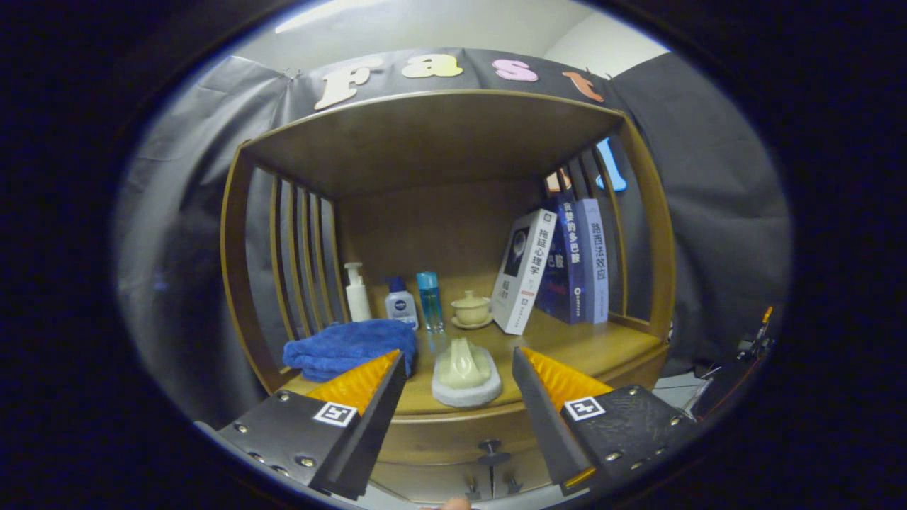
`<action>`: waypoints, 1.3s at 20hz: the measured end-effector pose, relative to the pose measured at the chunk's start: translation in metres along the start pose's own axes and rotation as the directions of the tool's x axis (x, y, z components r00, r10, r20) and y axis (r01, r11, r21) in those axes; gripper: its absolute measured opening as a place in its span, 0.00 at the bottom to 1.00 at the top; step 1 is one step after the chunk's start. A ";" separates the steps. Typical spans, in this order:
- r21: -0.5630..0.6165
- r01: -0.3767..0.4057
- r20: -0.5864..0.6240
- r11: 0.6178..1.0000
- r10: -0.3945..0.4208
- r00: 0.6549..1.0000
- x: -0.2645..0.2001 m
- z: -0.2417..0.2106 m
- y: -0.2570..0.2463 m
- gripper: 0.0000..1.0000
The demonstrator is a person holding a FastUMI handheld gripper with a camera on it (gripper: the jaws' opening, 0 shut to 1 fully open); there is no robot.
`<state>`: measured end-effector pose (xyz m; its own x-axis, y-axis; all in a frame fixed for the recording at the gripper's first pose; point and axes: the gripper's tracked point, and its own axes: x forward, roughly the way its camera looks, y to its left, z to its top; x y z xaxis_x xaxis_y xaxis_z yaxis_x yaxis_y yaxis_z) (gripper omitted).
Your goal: Pull open the drawer, take out the items inside it, and place them on the countertop above the cabinet.
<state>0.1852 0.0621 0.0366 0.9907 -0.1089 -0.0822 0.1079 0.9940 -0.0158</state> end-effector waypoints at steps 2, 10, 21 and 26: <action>-0.008 -0.006 -0.019 1.000 0.006 1.000 0.010 0.007 0.005 0.91; -0.047 -0.012 -0.228 0.999 0.001 0.974 0.063 -0.031 0.004 0.91; -0.012 -0.005 -0.259 1.000 0.002 0.966 0.079 -0.049 -0.006 0.91; -0.015 -0.013 -0.246 1.000 0.009 0.969 0.075 -0.044 -0.002 0.91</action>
<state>0.2560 0.0512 -0.0138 0.9407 -0.0986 -0.3245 0.0942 0.9951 -0.0294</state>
